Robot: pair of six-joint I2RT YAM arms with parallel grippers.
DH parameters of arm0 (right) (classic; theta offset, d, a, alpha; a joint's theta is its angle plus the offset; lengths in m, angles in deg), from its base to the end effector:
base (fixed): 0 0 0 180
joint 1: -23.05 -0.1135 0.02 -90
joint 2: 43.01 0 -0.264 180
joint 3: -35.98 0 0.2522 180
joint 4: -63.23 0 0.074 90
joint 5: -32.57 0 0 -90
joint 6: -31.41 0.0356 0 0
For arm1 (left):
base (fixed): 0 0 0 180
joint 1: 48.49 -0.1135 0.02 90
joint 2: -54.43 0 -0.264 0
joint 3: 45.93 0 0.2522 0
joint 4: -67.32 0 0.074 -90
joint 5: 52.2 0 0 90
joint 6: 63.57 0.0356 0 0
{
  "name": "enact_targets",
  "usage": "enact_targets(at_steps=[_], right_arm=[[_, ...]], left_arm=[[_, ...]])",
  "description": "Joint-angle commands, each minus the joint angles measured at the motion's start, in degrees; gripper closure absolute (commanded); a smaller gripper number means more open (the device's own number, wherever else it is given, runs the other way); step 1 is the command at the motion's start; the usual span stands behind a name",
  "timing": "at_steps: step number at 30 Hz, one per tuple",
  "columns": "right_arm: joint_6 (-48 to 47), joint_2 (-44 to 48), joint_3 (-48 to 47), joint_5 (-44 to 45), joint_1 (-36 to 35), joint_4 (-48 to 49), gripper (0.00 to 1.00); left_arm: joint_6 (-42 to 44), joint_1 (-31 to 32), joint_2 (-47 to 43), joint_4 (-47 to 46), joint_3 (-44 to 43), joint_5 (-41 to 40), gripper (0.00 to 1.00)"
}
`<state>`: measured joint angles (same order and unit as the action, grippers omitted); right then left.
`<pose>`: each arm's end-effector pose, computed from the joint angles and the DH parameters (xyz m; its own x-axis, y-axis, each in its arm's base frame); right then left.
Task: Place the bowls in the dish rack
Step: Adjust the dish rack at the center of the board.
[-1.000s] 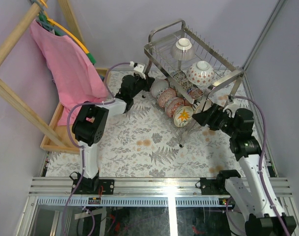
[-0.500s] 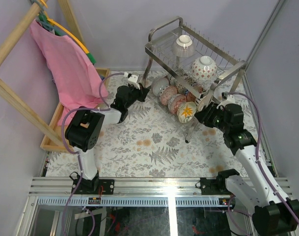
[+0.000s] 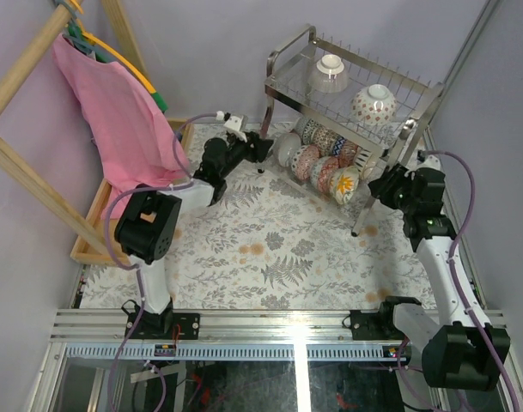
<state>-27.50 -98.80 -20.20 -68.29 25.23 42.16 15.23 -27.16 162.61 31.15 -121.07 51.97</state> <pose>0.2258 -0.0019 0.2951 -0.3739 0.5217 -0.7668 0.0634 0.8392 0.5401 0.3901 -0.1617 0.2327 -0.0628 -0.1776 -0.9821 0.5792 0.7949 -0.1808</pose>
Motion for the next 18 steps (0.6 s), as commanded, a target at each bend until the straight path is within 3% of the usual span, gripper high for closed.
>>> enact_targets(at_steps=[1, 7, 8, 12, 13, 16, 18], right_arm=[[-2.64, -2.30, -1.44, 4.89, 3.71, -0.61, 0.57], [-2.62, -1.44, -0.72, 3.67, 3.71, -0.16, 0.56], [-2.62, -1.36, -0.55, 3.65, 3.74, -0.12, 0.56], [-2.29, -1.27, 0.27, 2.99, 3.71, 0.74, 0.56], [-2.20, -1.25, 0.50, 2.85, 3.70, 0.90, 0.56], [-2.16, -1.53, 0.91, 2.68, 3.72, 1.41, 0.56], [-2.31, -1.68, 0.98, 2.76, 3.72, 1.42, 0.56]], left_arm=[[1.67, 0.44, 6.83, 0.70, -11.33, 1.06, 0.43], [3.32, 1.46, 16.01, 5.92, -24.13, 1.41, 0.43], [3.30, 1.64, 16.85, 6.06, -24.97, 0.92, 0.48], [3.34, 2.68, 18.57, 5.53, -25.53, 0.15, 0.87], [3.25, 2.98, 18.69, 4.65, -24.90, 0.13, 0.89], [3.57, 4.19, 18.61, 1.80, -21.84, -1.05, 0.78], [4.07, 4.88, 18.83, 0.98, -20.37, -2.04, 0.76]])
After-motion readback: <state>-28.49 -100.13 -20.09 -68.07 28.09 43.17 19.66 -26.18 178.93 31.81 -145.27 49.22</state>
